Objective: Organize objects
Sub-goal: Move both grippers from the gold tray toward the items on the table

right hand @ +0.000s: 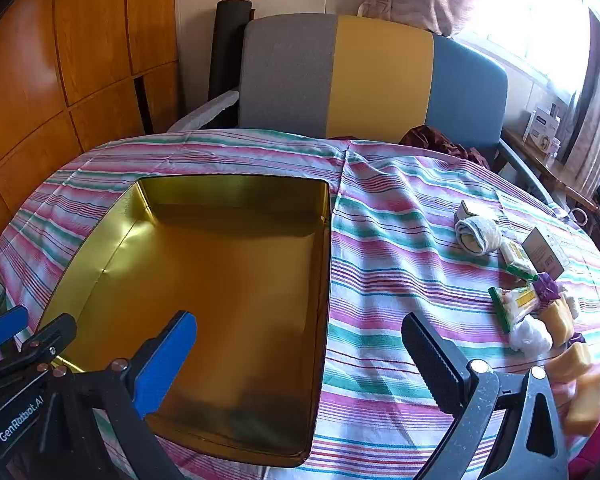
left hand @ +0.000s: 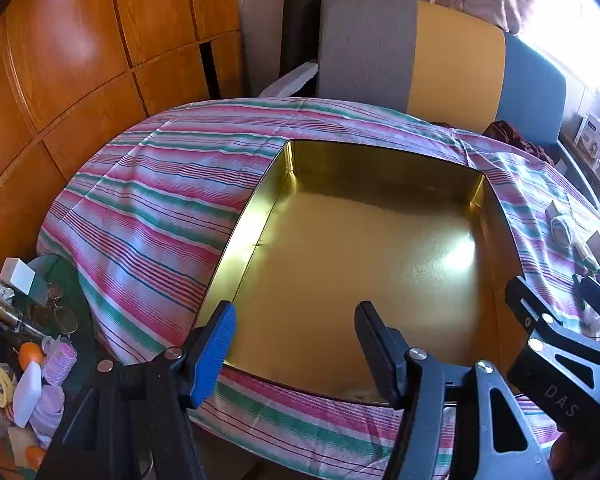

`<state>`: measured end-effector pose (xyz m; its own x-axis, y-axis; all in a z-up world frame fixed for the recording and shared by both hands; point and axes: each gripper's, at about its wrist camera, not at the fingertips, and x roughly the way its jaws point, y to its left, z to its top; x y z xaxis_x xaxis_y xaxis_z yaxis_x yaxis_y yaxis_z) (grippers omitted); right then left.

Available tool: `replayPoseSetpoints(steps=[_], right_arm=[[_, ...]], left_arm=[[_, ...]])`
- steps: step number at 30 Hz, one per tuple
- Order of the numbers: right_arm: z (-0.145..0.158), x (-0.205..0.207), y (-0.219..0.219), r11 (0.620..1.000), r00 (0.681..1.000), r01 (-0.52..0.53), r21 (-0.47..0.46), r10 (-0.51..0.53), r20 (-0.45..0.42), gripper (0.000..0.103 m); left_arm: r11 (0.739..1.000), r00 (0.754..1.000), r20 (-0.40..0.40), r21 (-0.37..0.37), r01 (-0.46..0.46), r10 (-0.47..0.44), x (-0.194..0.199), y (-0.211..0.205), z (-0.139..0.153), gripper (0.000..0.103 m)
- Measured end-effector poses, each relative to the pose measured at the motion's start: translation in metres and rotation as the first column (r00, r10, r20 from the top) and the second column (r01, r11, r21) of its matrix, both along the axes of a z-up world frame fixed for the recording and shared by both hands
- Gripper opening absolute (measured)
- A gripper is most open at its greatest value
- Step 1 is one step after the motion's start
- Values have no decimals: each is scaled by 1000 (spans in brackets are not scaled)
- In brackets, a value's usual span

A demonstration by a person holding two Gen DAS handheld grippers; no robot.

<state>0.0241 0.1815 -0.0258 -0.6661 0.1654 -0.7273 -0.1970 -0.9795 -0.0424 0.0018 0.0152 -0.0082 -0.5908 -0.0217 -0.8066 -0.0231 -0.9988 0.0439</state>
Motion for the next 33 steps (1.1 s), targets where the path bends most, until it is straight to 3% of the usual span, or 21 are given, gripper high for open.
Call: replayPoseSetpoints(steps=[10,17,20,24,30,33], right_arm=[[2,3,1,1000,1000,-2,-3,2,-5,103],[16,9,12,997,996,-34,-71,29,-80,103],[20,8,23,991,994,-90,-103,83,-74,103],[18,15,41,991,997,-64,-121,58,-52,103],[13,36,64,999,999,-28,-25,27,-24,103],[6,57,90,1000,1000,13,-5,-13,-11,103]], left_arm=[[1000,1000,-7,-4,-8,8,1,-1,2,63],[1000,1000,-7,12,-4,4,3,0,0,63],[999,1000,-5,52,12,-11,4,2,-1,63],[993,997,41,101,55,-59,4,8,-7,63],[992,994,24,74,104,-106,16,24,-9,63],[984,985,-11,37,173,-173,29,40,-6,63]])
